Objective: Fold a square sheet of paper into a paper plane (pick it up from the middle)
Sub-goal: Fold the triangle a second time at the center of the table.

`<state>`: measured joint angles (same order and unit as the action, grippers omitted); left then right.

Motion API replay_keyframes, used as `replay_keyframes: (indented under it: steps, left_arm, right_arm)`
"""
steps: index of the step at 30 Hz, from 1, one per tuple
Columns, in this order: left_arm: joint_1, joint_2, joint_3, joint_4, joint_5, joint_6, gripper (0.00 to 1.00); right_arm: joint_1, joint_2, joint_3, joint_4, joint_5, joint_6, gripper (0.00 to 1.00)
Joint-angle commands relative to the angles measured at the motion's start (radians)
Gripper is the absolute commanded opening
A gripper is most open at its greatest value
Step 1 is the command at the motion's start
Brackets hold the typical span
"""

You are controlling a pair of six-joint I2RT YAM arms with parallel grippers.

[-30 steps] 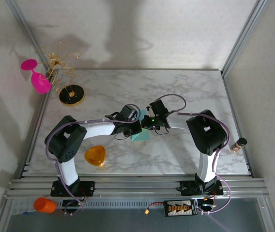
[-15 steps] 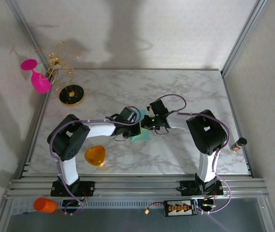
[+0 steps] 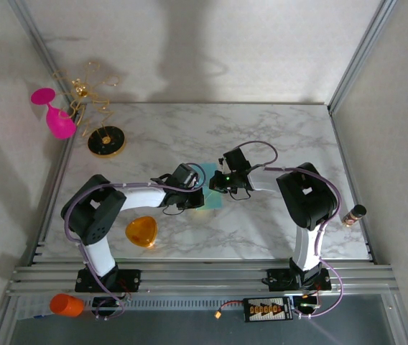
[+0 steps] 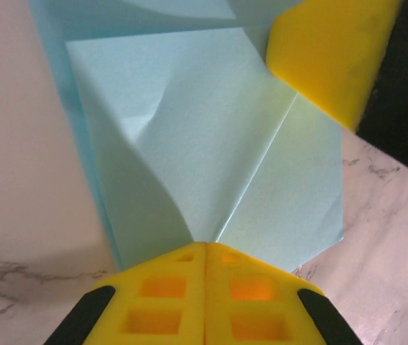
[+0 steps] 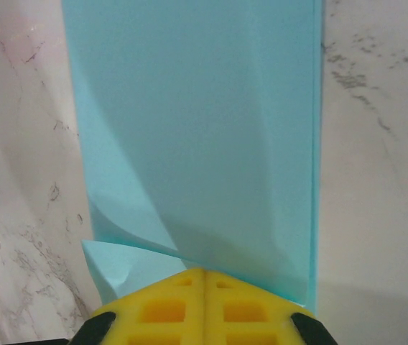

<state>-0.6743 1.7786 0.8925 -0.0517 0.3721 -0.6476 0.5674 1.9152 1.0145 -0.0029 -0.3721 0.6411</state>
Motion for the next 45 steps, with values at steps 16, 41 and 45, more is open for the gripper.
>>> replay_keyframes:
  steps: [16, 41, 45]
  left_arm:
    - [-0.019, -0.068, 0.074, -0.352, -0.048, 0.177, 0.07]
    - [0.044, -0.005, 0.191, -0.003, -0.09, -0.114, 0.14]
    - [0.044, 0.044, 0.212, -0.02, -0.133, -0.126, 0.12]
  right_arm:
    - [-0.023, 0.098, -0.054, -0.124, 0.152, 0.001, 0.0]
    - [-0.076, -0.27, -0.123, 0.045, 0.107, 0.157, 0.5]
    - [-0.077, -0.28, -0.157, 0.077, 0.105, 0.192, 0.55]
